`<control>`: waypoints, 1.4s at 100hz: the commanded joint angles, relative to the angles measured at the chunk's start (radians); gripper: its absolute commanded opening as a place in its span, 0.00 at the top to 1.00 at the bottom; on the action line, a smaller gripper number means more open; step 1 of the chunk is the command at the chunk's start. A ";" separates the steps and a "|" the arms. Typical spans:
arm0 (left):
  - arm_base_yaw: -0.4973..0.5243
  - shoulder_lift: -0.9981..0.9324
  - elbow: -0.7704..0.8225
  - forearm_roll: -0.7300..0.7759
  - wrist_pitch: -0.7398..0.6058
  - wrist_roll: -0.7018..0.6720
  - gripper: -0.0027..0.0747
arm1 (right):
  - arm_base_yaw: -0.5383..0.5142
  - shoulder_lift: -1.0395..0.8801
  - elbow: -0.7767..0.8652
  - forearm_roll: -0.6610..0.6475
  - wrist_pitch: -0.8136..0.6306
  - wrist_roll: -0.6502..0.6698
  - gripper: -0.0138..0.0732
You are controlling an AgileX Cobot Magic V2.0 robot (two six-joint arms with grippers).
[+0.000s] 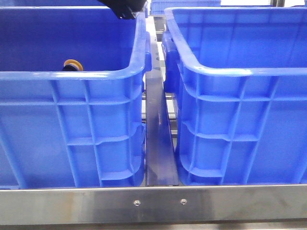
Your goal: Pick red and yellow buttons and place in box
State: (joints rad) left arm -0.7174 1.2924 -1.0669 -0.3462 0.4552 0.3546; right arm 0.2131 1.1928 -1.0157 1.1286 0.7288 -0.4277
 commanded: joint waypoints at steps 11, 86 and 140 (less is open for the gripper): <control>-0.006 -0.025 -0.028 -0.020 -0.071 0.000 0.83 | 0.052 0.107 -0.077 0.240 0.043 -0.145 0.21; -0.006 -0.025 -0.028 -0.020 -0.069 0.000 0.83 | 0.122 0.210 -0.151 0.250 0.062 -0.174 0.56; -0.002 -0.025 -0.028 -0.018 -0.069 0.000 0.12 | 0.011 0.180 -0.175 0.223 0.068 -0.334 0.56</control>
State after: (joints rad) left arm -0.7174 1.2924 -1.0669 -0.3462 0.4501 0.3546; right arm 0.2749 1.4288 -1.1451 1.3065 0.7960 -0.6812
